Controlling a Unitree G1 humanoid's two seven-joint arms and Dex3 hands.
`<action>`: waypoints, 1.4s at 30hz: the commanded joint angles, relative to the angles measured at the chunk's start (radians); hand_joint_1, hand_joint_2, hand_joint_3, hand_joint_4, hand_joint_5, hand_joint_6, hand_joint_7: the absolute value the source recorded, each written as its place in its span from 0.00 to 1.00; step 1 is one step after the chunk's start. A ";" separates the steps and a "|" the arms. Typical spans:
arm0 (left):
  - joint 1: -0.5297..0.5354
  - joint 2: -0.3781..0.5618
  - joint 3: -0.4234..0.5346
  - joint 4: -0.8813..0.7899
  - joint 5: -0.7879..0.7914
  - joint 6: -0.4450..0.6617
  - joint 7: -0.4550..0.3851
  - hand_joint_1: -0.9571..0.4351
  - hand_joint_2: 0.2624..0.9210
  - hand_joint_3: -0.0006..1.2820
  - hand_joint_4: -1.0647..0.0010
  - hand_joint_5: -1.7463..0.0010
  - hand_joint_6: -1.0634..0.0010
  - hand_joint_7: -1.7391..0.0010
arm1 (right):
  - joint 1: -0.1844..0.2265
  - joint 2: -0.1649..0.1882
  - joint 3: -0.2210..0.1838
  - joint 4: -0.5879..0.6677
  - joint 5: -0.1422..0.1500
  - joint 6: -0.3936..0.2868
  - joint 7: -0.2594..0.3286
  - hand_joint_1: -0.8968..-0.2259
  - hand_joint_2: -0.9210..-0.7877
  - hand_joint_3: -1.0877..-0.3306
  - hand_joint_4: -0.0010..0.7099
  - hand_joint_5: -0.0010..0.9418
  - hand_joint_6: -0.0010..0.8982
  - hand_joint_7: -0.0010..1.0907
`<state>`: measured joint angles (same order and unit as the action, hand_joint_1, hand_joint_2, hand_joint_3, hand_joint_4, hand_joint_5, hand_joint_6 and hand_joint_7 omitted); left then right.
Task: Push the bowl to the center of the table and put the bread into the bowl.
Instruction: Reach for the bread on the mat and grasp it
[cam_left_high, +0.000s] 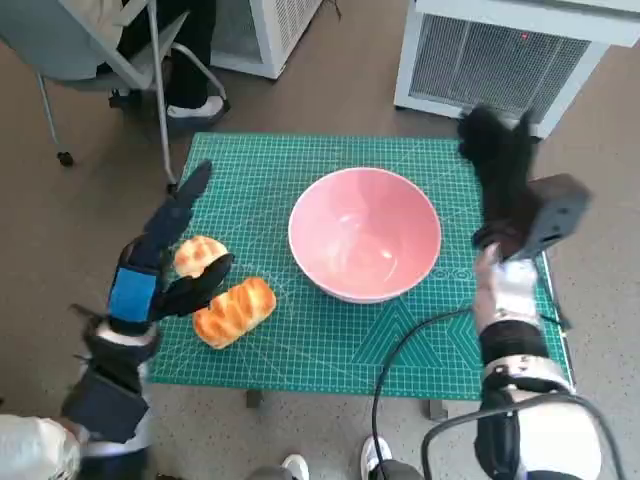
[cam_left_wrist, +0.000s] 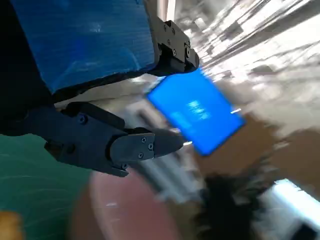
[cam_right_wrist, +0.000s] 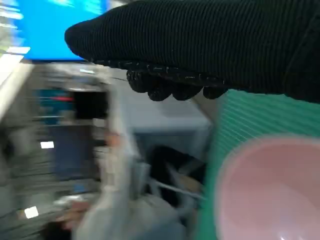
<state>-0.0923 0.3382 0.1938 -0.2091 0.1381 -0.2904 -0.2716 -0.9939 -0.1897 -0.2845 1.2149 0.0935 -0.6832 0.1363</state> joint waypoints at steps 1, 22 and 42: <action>0.099 0.115 0.012 -0.237 0.095 0.292 -0.111 0.27 1.00 0.34 0.73 1.00 0.65 0.99 | 0.042 0.004 0.014 -0.093 0.033 -0.179 0.121 0.49 0.00 0.27 0.29 0.01 0.19 0.20; 0.255 0.210 -0.179 -0.515 0.532 0.638 -0.226 0.19 1.00 0.34 0.69 1.00 0.62 0.99 | 0.226 0.044 0.104 -0.527 0.261 -0.350 0.414 0.44 0.00 0.47 0.37 0.01 0.24 0.25; 0.210 0.089 -0.315 -0.320 0.693 0.645 -0.096 0.20 1.00 0.31 0.68 1.00 0.64 1.00 | 0.304 0.042 0.138 -0.661 0.258 -0.307 0.405 0.45 0.00 0.46 0.35 0.00 0.11 0.45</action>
<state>0.1383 0.4461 -0.1095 -0.5603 0.8154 0.3524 -0.3998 -0.7169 -0.1499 -0.1510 0.5583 0.3516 -1.0032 0.5428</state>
